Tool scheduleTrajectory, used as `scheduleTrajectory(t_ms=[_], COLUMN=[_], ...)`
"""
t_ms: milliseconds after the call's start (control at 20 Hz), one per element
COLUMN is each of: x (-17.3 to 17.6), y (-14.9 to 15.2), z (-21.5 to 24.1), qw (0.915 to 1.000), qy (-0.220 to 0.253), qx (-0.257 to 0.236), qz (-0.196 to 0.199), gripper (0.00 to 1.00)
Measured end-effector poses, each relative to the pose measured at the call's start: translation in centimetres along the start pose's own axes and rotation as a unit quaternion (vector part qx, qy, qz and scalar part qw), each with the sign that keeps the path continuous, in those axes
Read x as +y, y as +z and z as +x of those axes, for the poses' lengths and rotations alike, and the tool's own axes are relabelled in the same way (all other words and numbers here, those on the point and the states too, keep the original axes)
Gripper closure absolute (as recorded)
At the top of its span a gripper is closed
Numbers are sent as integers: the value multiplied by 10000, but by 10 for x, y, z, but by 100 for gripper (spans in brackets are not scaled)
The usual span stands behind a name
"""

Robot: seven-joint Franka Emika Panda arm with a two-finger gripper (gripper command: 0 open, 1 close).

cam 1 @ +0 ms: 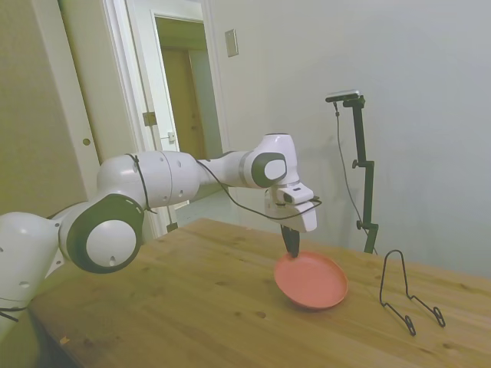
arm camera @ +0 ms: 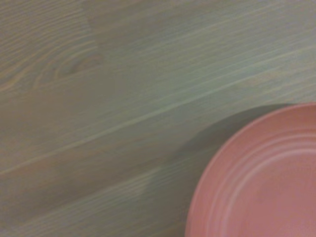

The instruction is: Unload the plate

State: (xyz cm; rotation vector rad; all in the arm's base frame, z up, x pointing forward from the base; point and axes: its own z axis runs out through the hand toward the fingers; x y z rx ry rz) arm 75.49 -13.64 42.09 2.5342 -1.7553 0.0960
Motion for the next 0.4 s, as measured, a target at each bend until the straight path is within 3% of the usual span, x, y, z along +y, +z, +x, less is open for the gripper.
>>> scheduleTrajectory(t_ms=[200,400], x=[1,8], y=[-17,-67], z=[1,-9], qw=[9998,9983], qy=[-13,-120], qx=[92,232], qz=[179,528], gripper=[0,0])
